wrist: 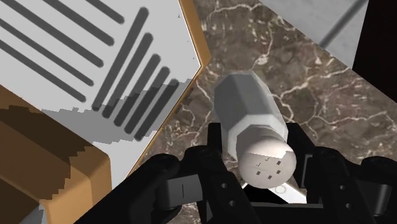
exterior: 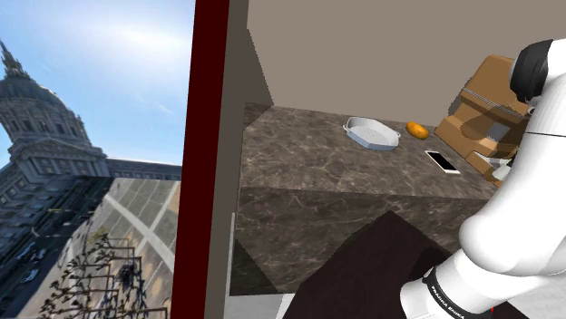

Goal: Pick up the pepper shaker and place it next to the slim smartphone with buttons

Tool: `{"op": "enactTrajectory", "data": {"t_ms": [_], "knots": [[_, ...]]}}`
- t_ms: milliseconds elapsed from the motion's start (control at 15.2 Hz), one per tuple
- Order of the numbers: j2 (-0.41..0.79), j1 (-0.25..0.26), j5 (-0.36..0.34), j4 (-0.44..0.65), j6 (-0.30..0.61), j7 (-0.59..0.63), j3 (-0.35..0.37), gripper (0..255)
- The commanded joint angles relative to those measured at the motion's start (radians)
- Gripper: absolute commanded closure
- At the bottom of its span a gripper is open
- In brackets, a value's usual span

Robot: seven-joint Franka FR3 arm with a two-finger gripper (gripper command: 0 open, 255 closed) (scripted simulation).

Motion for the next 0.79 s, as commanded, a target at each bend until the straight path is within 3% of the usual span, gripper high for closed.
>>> {"op": "enactTrajectory", "data": {"t_ms": [0,462,726], "knots": [[0.01,-0.007,0.014,-0.016,0.022,-0.011,0.01,255],[0.058,-0.041,0.072,-0.055,0.092,-0.048,0.058,255],[0.058,-0.041,0.072,-0.055,0.092,-0.048,0.058,255]]}}
